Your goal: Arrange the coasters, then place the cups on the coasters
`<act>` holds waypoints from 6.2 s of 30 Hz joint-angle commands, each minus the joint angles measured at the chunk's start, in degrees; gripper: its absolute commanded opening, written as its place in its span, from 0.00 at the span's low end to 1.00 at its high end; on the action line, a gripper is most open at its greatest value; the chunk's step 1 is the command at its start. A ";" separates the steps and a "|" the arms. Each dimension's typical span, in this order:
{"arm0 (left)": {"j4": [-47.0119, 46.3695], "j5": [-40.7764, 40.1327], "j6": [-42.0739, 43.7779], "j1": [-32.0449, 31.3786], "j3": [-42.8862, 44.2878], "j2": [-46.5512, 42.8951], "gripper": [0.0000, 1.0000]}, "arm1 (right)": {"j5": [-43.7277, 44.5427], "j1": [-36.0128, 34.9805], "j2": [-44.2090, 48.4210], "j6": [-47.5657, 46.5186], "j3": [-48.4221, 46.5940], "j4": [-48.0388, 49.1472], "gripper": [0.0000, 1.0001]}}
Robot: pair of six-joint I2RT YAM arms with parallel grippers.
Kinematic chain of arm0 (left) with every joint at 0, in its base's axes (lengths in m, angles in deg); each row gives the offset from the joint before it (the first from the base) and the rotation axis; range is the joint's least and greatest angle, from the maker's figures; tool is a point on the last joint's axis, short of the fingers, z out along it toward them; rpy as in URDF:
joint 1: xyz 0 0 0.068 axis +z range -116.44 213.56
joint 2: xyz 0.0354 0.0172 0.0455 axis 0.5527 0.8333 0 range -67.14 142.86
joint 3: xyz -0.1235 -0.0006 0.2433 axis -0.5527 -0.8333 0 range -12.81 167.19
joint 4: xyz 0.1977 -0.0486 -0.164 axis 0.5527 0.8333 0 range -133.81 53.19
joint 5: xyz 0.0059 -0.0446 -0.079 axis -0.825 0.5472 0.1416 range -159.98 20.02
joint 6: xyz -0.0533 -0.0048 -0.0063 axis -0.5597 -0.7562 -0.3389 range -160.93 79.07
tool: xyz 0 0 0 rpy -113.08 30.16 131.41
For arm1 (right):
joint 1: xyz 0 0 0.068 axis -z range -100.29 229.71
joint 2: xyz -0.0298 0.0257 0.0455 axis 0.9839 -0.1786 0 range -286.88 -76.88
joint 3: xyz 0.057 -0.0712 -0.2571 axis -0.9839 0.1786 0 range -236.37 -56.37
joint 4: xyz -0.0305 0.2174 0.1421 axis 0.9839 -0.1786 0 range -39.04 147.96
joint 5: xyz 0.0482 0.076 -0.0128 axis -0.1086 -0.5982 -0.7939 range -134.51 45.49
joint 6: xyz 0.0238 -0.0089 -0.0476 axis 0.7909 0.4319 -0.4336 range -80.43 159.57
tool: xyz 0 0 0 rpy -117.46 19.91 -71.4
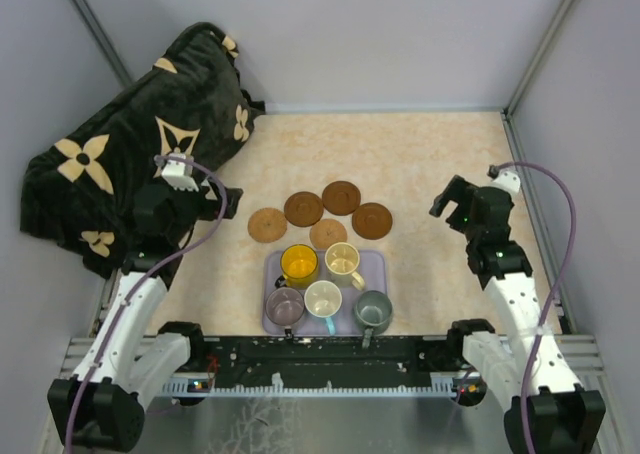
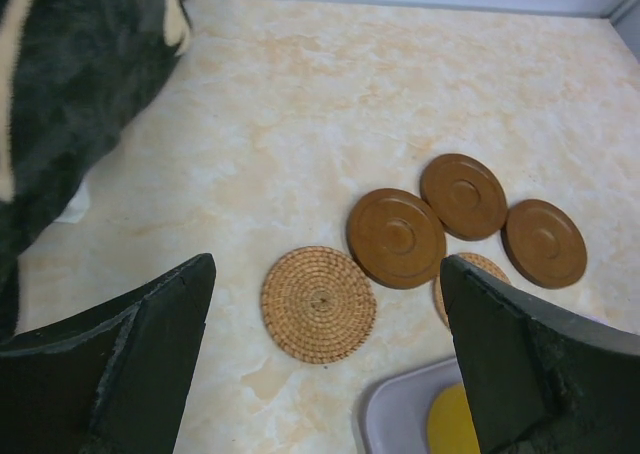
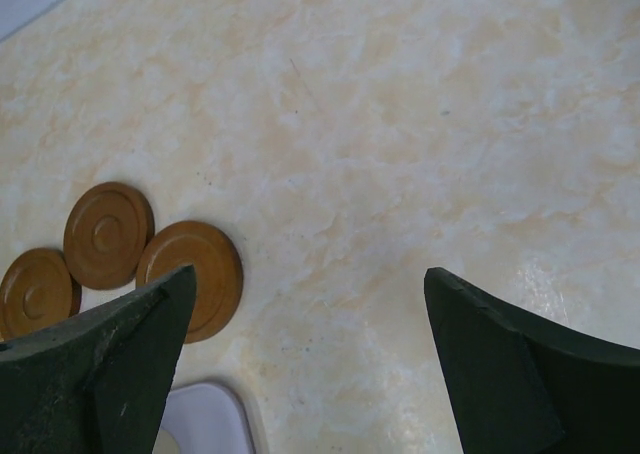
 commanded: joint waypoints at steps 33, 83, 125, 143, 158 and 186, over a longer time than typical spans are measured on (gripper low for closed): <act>-8.71 -8.61 -1.08 -13.75 -4.01 12.62 0.99 | 7.64 -21.43 -35.41 -8.20 -14.44 7.28 0.63; -7.58 -9.23 -0.66 -13.75 -4.58 12.03 0.99 | 18.16 -18.90 -56.28 0.62 -19.60 -0.76 0.46; -7.49 -10.10 -0.03 -13.75 -4.66 13.49 0.99 | 12.75 -4.03 -62.97 -6.18 -27.97 5.33 0.45; -7.74 -10.26 -0.34 -13.75 -5.20 11.70 0.99 | 10.17 -8.30 -44.88 -12.30 -27.78 7.00 0.51; -8.75 -10.40 -1.32 -13.74 -5.84 12.54 0.99 | 4.57 -24.82 -59.22 -9.93 -36.52 5.97 0.51; -9.53 -9.95 -1.43 -13.75 -6.20 14.47 0.99 | 3.21 -27.50 -72.68 -9.12 -42.85 4.97 0.54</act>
